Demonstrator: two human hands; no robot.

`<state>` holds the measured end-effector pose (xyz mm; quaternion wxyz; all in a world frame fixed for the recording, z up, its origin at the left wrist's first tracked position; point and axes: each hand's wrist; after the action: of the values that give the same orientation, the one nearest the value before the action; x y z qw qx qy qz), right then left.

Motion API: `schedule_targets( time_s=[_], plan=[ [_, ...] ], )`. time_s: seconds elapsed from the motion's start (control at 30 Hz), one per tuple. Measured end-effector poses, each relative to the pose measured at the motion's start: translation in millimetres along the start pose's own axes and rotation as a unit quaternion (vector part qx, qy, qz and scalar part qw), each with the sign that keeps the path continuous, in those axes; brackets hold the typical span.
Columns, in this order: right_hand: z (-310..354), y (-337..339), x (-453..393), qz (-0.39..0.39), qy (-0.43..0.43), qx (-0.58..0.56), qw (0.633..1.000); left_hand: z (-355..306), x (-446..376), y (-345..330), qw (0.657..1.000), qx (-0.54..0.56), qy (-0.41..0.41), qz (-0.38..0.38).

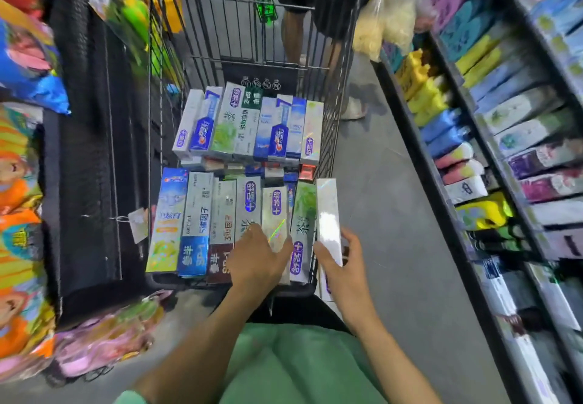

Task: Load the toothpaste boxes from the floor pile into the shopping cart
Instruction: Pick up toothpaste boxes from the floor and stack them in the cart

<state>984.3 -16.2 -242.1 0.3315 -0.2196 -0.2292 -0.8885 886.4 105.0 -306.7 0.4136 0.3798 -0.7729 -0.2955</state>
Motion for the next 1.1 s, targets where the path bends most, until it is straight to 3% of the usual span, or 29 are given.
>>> schedule_targets(
  time_s=[0.13, 0.27, 0.47, 0.6, 0.73, 0.93, 1.1],
  plan=[
    [-5, -5, -5, -0.005, -0.018, 0.013, 1.000, 4, -16, -6, 0.995, -0.094, -0.022, 0.007],
    [-6, -9, -11, 0.001, -0.019, 0.020, 1.000, 10, -22, -17, 0.993, -0.110, -0.024, -0.023],
    [-14, -16, -24, -0.005, -0.023, 0.062, 0.998, 34, -22, -27, 0.987, -0.105, -0.096, -0.071],
    [-21, -26, -31, -0.016, -0.038, 0.132, 0.990, 59, -30, -21, 0.985, -0.081, -0.145, -0.042],
    [-21, -39, -31, 0.002, -0.040, 0.238, 0.970, 79, -32, -12, 0.985, -0.074, -0.155, -0.002],
    [-18, -74, -41, -0.038, -0.043, 0.371, 0.927, 82, -31, -6, 0.984, -0.090, -0.150, 0.038],
    [-23, -84, -46, -0.051, -0.042, 0.484, 0.873, 78, -30, 0, 0.984, -0.088, -0.141, 0.060]
  ],
)
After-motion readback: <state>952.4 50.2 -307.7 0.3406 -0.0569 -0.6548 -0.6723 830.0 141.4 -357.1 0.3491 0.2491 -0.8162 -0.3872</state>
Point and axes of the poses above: each hand's wrist, its own x-axis away from the middle knuckle, its own y-axis out of the back of the hand, z = x × y, and after that the axes turned 13 degrees about x, right-handed
